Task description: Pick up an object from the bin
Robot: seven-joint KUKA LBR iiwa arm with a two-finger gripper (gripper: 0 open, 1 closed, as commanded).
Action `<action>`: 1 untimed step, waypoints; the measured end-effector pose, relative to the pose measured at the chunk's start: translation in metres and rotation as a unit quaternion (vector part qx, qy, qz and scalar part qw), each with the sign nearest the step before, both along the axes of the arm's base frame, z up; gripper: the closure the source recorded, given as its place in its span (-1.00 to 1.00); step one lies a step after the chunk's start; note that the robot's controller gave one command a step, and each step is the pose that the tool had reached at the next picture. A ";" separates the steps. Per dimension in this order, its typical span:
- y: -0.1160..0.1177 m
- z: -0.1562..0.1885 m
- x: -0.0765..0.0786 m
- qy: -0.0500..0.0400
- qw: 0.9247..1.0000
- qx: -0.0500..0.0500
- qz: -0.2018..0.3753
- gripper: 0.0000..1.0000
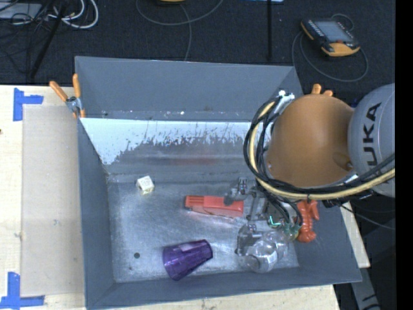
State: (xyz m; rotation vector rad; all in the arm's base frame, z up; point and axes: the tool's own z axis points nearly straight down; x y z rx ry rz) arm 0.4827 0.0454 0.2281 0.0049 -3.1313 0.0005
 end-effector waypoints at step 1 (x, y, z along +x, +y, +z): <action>0.000 0.004 0.002 -0.004 1.000 0.000 -0.001 -1.00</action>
Offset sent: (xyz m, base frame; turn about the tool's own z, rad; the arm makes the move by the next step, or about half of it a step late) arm 0.0057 0.0412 -0.0847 0.1744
